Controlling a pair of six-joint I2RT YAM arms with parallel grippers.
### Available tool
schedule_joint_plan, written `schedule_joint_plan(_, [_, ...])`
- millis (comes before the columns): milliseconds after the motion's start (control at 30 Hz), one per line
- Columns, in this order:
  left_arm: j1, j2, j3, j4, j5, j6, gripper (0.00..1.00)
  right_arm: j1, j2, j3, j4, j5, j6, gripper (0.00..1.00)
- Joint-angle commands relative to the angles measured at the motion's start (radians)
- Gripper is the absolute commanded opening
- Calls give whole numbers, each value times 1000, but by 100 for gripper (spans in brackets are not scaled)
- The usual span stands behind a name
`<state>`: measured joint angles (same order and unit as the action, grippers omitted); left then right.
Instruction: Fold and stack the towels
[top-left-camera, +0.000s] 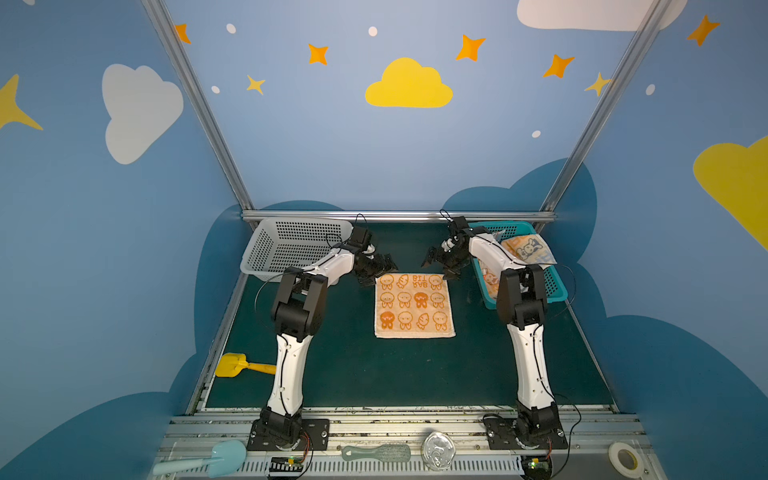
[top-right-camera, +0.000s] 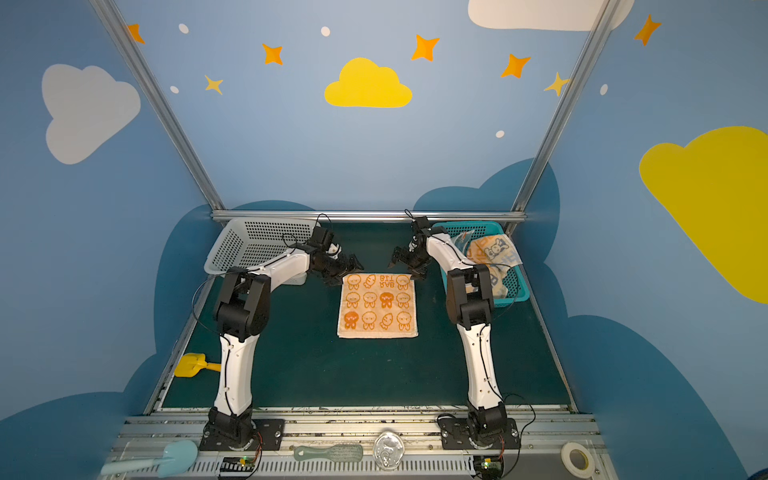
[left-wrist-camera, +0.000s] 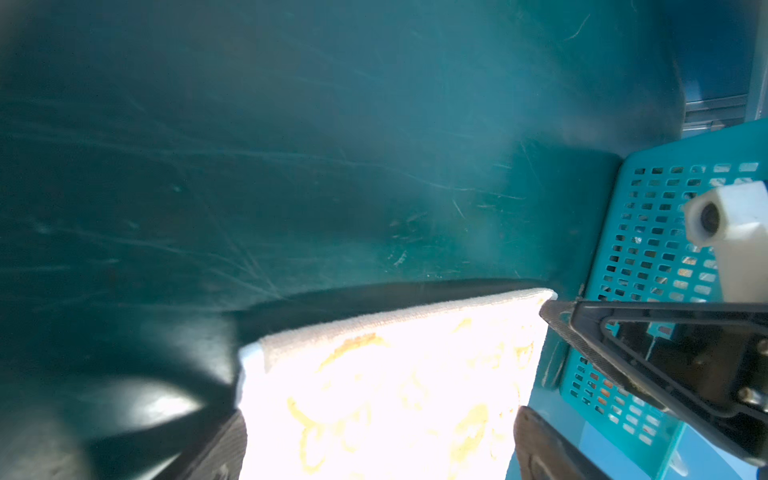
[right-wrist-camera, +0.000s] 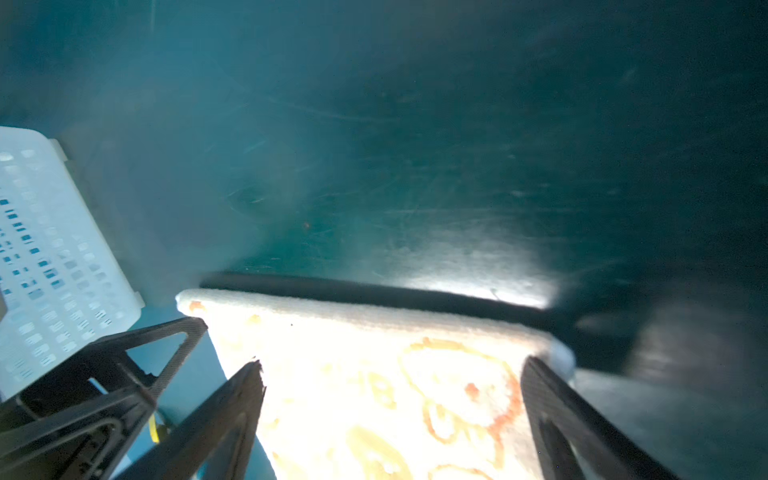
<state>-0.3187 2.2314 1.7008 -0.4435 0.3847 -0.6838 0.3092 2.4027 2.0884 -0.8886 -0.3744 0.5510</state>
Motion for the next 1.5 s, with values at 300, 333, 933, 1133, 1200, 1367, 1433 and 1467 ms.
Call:
schedule_joint_plan(300, [-30, -107, 42, -122, -127, 174, 99, 4, -120, -17, -110, 228, -150, 96])
schedule_joint_plan(333, [-29, -107, 45, -129, -129, 177, 99, 4, -104, -1, -121, 234, -155, 96])
schedule_joint_plan(933, [-29, -89, 61, -153, -130, 212, 99, -11, 55, 72, -126, 227, -223, 52])
schedule_joint_plan(1133, [-28, -79, 63, -152, -128, 213, 99, -14, 71, 44, -101, 206, -214, 42])
schedule_joint_plan(1200, [-27, -73, 69, -156, -126, 217, 99, -15, 78, 44, -102, 205, -214, 36])
schedule_joint_plan(1367, [-22, -41, 117, -203, -136, 248, 99, -15, 84, 29, -98, 206, -214, 24])
schedule_joint_plan(1433, [-20, -6, 165, -249, -143, 265, 99, -15, 85, 28, -97, 202, -215, 18])
schedule_joint_plan(1467, [-18, 10, 186, -267, -144, 274, 99, -15, 86, 27, -96, 201, -216, 14])
